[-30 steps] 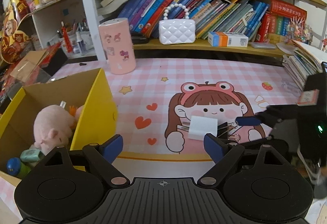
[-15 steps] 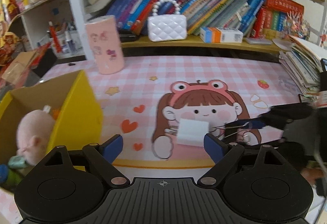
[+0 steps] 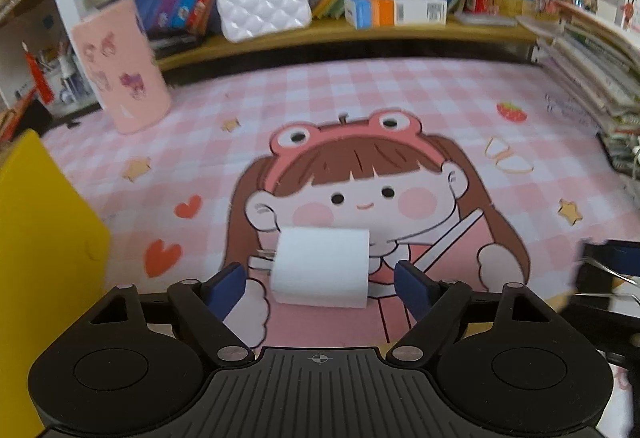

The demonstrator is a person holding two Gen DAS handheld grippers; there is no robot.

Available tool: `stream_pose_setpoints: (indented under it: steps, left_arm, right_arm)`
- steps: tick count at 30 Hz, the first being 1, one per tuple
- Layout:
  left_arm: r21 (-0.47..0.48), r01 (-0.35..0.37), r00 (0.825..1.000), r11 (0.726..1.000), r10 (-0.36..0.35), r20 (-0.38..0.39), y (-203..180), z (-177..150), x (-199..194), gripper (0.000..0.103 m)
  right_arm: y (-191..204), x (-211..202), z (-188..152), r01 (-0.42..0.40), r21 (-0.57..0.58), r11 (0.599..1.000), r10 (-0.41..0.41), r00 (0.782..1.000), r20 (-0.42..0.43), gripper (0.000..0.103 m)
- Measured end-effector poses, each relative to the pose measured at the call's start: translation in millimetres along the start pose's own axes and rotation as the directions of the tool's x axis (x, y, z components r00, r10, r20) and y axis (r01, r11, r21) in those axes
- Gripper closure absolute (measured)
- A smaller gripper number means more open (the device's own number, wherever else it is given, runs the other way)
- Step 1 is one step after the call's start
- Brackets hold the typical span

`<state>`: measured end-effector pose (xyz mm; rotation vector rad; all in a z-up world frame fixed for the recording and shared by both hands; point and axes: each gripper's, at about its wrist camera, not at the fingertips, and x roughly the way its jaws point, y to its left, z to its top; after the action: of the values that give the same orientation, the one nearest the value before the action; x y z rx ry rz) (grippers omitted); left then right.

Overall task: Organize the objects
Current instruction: 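Grasp the white charger with the left gripper while the right grasps the black binder clip, then carry the white charger and black binder clip over the yellow box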

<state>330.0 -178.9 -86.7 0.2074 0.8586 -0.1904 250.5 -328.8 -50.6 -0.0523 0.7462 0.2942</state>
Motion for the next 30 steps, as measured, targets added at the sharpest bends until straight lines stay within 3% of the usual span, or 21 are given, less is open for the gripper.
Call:
stream_pose_setpoints:
  steps: [3, 5, 10, 19, 30]
  left_arm:
    - [-0.036, 0.018, 1.000, 0.999, -0.018, 0.000, 4.2, -0.7, 5.8, 0.023]
    - [-0.062, 0.033, 0.999, 0.998, -0.033, 0.008, 8.9, -0.2, 5.6, 0.038]
    - [-0.125, 0.075, 0.997, 0.989, -0.074, 0.015, 19.4, -3.4, -5.0, 0.039]
    - [-0.158, 0.162, 0.986, 0.974, -0.154, 0.066, 33.6, -28.0, -69.7, 0.039]
    - [-0.137, 0.229, 0.973, 0.964, -0.222, 0.067, 58.7, -88.6, -135.3, 0.039]
  right_arm:
    - [1.9, -9.4, -2.2, 0.005, 0.018, 1.000, -0.005, 1.000, 0.013, 0.058]
    - [3.0, -14.4, -3.6, 0.009, 0.027, 1.000, -0.010, 1.000, 0.016, 0.058]
    - [6.8, -22.6, -5.4, 0.014, 0.043, 0.999, -0.016, 0.999, 0.028, 0.058]
    - [29.6, -33.9, -12.4, 0.039, 0.060, 0.997, -0.042, 0.998, 0.049, 0.058]
    - [80.6, -57.0, -35.4, 0.112, 0.129, 0.985, -0.106, 0.993, -0.055, 0.058]
